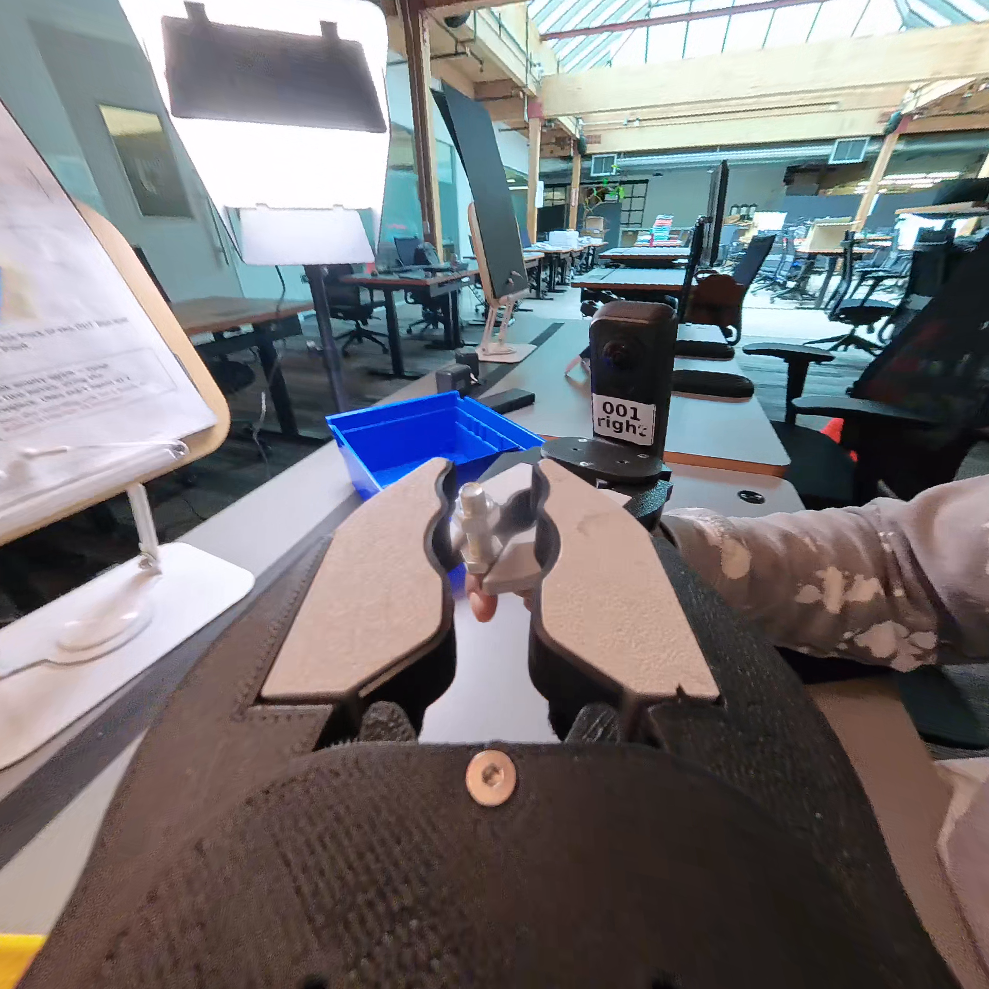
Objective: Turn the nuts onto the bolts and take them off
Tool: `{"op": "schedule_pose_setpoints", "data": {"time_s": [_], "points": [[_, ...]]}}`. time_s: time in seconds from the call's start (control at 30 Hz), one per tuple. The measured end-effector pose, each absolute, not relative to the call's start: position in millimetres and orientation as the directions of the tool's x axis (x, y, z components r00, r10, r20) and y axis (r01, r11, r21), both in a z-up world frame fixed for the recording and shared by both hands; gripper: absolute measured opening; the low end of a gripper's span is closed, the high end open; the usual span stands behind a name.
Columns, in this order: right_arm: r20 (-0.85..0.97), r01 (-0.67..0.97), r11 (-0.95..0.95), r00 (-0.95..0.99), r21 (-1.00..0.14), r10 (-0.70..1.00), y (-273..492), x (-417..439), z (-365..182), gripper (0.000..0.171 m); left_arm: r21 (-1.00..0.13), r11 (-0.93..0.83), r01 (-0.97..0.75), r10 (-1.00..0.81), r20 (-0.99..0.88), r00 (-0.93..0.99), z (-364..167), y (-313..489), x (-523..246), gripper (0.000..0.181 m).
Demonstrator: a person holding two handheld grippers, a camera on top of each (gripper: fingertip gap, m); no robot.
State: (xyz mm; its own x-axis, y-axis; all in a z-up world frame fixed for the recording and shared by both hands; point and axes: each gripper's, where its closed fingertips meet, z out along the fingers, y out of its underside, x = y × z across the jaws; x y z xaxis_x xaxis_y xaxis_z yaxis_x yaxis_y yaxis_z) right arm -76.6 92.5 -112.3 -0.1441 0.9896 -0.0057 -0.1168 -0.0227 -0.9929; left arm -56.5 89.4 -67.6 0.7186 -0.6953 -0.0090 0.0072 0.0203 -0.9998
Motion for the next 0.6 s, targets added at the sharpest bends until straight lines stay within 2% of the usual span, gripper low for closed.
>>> {"op": "schedule_pose_setpoints", "data": {"time_s": [0.1,0.17,0.27,0.3,0.33,0.6], "points": [[-0.007,-0.131,-0.026,-0.139,-0.991,0.990,94,-75,-109,0.019,-1.000,-0.013,-0.002,-0.685,0.008,0.729,-77,96,-52,0.034],[-0.007,-0.155,-0.030,-0.150,-0.988,0.989,92,-73,-105,0.019,-0.999,-0.027,-0.021,-0.662,0.002,0.749,-83,101,-55,0.029],[-0.025,-0.213,-0.066,-0.189,-0.975,0.982,90,-67,-96,0.019,-0.998,-0.042,0.050,-0.697,0.065,0.714,-77,97,-58,0.029],[-0.031,-0.243,-0.083,-0.211,-0.967,0.977,90,-63,-92,0.019,-0.996,-0.040,0.075,-0.682,0.082,0.726,-74,99,-64,0.020],[-0.034,-0.270,-0.100,-0.236,-0.958,0.971,88,-59,-87,0.018,-0.996,-0.030,0.082,-0.663,0.081,0.744,-73,101,-71,0.018],[-0.026,-0.239,-0.077,-0.211,-0.968,0.977,88,-65,-94,0.019,-0.995,-0.043,0.093,-0.745,0.094,0.661,-68,89,-52,0.034]]}}
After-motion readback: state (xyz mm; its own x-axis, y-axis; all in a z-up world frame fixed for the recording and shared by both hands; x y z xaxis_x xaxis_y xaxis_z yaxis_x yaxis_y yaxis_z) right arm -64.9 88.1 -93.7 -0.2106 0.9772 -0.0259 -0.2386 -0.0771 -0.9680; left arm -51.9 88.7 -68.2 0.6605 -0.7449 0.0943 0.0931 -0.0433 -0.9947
